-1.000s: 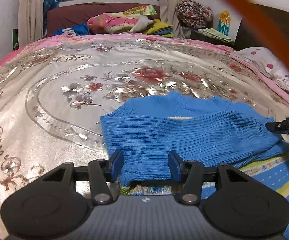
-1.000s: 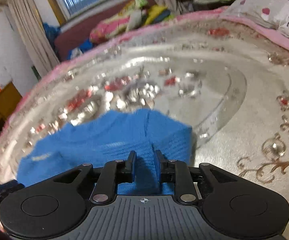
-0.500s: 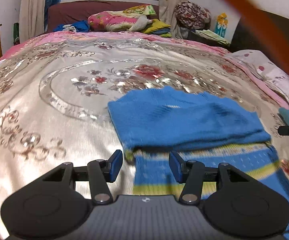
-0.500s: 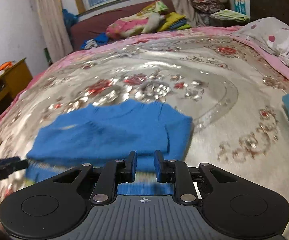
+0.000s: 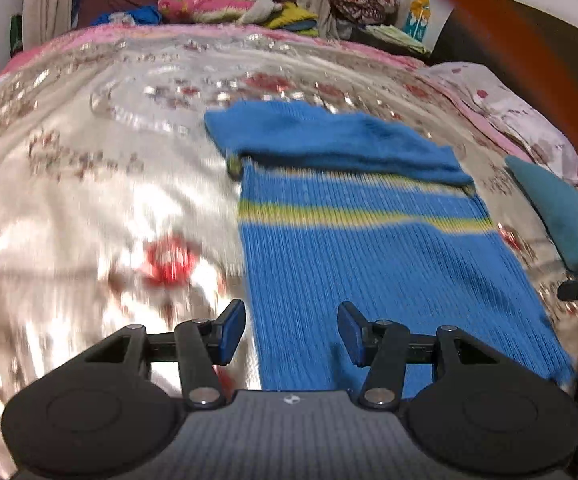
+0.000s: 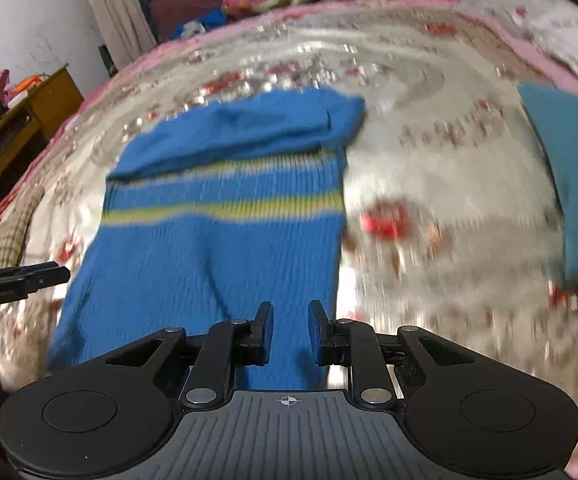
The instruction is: Fold small clothes
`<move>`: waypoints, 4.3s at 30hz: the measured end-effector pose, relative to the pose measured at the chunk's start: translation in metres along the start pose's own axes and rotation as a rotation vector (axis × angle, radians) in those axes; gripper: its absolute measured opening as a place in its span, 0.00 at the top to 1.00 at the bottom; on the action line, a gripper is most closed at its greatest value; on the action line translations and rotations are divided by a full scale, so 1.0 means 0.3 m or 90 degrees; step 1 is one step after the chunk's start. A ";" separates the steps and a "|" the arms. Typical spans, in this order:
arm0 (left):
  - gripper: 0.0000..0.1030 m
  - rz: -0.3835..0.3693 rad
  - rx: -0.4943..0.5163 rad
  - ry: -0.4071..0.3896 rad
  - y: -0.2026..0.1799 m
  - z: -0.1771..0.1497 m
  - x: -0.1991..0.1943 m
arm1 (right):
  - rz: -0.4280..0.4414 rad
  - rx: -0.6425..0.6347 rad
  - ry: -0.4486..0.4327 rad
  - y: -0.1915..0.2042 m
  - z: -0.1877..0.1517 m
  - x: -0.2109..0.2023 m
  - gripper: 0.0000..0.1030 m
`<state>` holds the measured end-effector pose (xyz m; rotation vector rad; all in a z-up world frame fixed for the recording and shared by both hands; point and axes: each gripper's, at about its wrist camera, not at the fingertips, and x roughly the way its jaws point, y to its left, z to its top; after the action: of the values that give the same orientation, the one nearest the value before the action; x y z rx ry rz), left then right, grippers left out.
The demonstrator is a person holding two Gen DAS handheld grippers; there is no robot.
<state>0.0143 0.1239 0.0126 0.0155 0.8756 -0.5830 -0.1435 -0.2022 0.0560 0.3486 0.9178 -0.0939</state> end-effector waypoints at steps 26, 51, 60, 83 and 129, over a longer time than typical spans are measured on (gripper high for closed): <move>0.53 -0.042 -0.034 0.074 -0.017 -0.143 -0.036 | 0.049 0.070 0.085 -0.021 -0.180 0.037 0.91; 0.64 -0.031 -0.089 0.071 0.015 -0.144 -0.042 | 0.069 0.152 0.044 -0.126 -0.181 0.000 0.68; 0.79 -0.034 -0.109 0.077 0.013 -0.142 -0.051 | 0.124 0.206 0.047 -0.141 -0.197 0.042 0.68; 0.83 -0.070 -0.112 0.082 0.002 -0.119 -0.031 | 0.104 0.219 0.032 -0.117 -0.200 0.049 0.69; 0.90 -0.212 -0.258 -0.199 0.206 0.479 0.125 | 0.338 0.414 -0.260 -0.195 0.429 0.213 0.90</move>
<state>0.1662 0.1232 0.0653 -0.5844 0.6795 -0.6851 -0.0200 -0.2959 0.0619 1.1218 0.3458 0.0297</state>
